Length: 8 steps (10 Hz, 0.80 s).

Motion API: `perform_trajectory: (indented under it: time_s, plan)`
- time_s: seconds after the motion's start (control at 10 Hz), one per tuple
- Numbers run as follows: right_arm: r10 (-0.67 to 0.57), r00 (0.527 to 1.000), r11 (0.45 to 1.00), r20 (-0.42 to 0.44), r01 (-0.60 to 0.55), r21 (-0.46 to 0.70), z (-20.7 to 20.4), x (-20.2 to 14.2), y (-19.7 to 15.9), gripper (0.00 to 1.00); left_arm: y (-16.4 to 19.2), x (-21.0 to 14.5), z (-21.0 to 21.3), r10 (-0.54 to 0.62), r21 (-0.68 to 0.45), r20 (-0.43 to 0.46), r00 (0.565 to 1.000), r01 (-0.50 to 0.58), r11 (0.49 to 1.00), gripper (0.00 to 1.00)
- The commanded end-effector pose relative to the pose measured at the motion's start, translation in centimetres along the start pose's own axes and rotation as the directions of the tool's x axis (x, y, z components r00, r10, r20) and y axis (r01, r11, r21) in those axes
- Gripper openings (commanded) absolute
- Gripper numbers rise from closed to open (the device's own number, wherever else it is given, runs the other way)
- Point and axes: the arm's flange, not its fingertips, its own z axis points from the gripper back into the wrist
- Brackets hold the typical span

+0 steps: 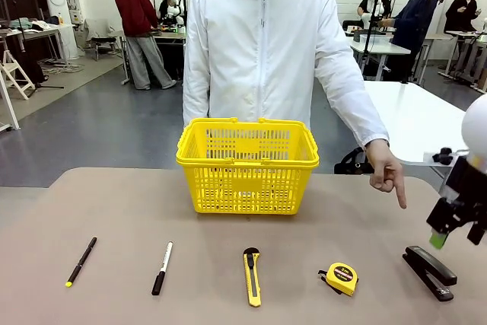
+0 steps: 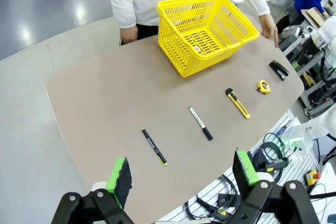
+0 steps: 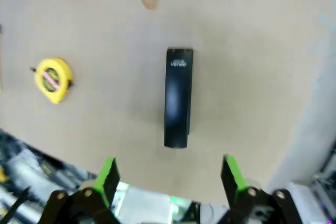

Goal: Place the items the person wants into the basket.
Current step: Pick up the item the person points to and place it in the Market Basket.

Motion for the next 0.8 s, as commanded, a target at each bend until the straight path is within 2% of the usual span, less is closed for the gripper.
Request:
perform_trajectory:
  time_s: [0.0, 0.4, 0.7]
  plan:
    - [0.033, 0.999, 0.999, -0.024, -0.032, 0.043, -2.0, 1.5, -0.4, 1.0, 0.1, -0.1, 0.2, -0.014, -0.006, -0.002, 1.0, 0.014, 1.0, 1.0]
    - [0.067, 0.996, 0.997, -0.06, -0.064, 0.053, -4.5, 2.4, -1.0, 1.0, 0.1, -0.1, 0.2, -0.014, -0.006, -0.002, 1.0, 0.014, 1.0, 1.0]
    - [0.044, 0.995, 0.998, -0.094, -0.04, 0.051, -5.7, 2.9, -1.9, 1.0, 0.1, -0.1, 0.2, -0.014, -0.006, -0.002, 1.0, 0.014, 1.0, 1.0]
